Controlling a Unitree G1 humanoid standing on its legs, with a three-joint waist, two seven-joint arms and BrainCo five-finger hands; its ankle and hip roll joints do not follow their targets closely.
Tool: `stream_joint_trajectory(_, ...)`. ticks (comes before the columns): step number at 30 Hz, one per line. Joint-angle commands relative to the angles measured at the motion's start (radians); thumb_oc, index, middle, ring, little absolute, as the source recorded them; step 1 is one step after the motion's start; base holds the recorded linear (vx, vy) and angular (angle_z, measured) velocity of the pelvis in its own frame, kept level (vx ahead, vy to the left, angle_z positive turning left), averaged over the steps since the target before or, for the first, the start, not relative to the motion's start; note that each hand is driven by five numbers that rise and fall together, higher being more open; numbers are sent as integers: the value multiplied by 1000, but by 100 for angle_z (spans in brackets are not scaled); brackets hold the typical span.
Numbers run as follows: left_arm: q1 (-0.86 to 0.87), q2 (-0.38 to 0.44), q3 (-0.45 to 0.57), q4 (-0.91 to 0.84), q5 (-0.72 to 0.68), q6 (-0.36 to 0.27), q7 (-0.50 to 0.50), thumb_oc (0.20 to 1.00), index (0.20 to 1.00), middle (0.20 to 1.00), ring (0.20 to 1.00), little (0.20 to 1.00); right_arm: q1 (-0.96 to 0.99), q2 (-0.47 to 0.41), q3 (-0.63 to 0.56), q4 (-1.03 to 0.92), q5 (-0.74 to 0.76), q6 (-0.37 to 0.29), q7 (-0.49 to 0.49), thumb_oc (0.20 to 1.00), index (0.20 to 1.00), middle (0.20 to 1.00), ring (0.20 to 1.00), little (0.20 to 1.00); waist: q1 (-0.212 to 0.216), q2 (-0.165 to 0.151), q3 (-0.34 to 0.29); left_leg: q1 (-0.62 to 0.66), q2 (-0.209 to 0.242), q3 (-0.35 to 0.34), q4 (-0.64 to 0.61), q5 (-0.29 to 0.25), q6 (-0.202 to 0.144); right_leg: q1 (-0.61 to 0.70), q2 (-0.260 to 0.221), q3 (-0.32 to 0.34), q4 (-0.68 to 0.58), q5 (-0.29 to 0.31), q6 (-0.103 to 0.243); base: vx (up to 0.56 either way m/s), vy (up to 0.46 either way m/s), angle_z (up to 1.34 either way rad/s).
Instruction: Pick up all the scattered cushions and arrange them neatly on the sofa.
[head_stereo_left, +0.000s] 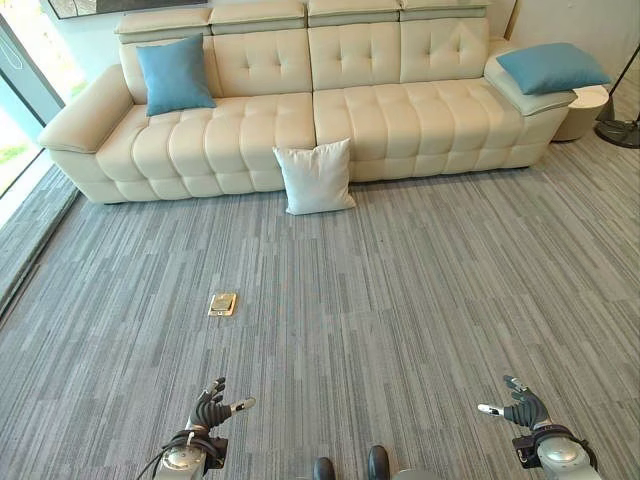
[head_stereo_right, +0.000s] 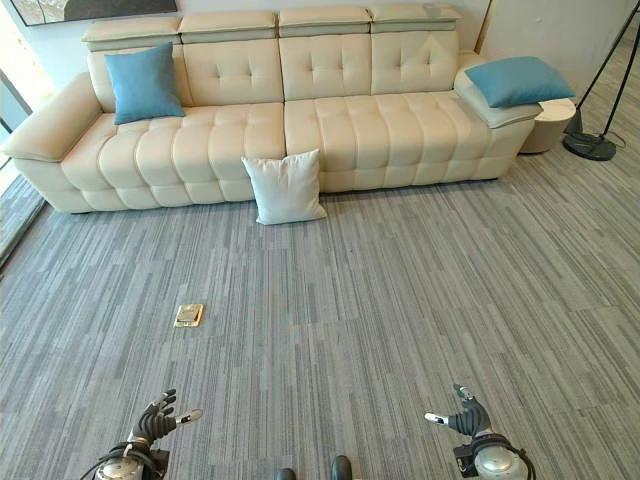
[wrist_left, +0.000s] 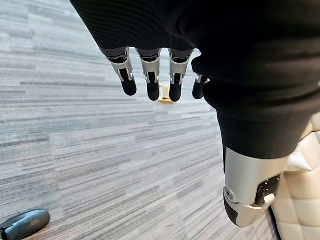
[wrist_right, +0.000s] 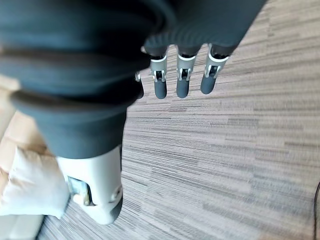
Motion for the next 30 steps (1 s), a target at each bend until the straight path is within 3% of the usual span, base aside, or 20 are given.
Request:
stream_joint_trajectory(1,-13,9,43,25,-22,-24,9,1000,1000,1000,1000,1000,-10,10,-31,12,75,-31,-22,1000,1000,1000,1000,1000,-12,-37,-22,27,37,-23,-8,-91,-77,29,-75,21,1,-62,117,0,0,0)
stream_joint_trajectory(11,-1,13,45,8,-5,-16,20,1000,1000,1000,1000,1000,-19,19,-24,22,92,-28,-31,1000,1000,1000,1000,1000,-4,-44,-12,22,38,-31,3,-95,-74,28,-75,16,8,-69,114,17,1,1)
stream_joint_trajectory(24,-13,38,62,-33,-28,-22,52,1000,1000,1000,1000,1000,-75,4,12,5,77,-13,-57,1000,1000,1000,1000,1000,30,-67,35,-139,15,-34,168,-162,-44,-72,-102,28,80,-86,119,12,40,-1)
stream_joint_trajectory(28,-9,45,64,-49,-39,-28,53,1000,1000,1000,1000,1000,-96,5,36,-6,60,-8,-54,1000,1000,1000,1000,1000,46,-65,46,-158,-1,-39,186,-187,-14,-125,-115,45,173,-103,134,82,158,-18)
stream_joint_trajectory(30,-13,47,65,-52,-36,-26,52,1000,1000,1000,1000,1000,-102,6,44,-15,53,-11,-46,1000,1000,1000,1000,1000,52,-62,63,-143,-24,-53,199,-207,14,-190,-138,57,325,-66,162,154,230,-19)
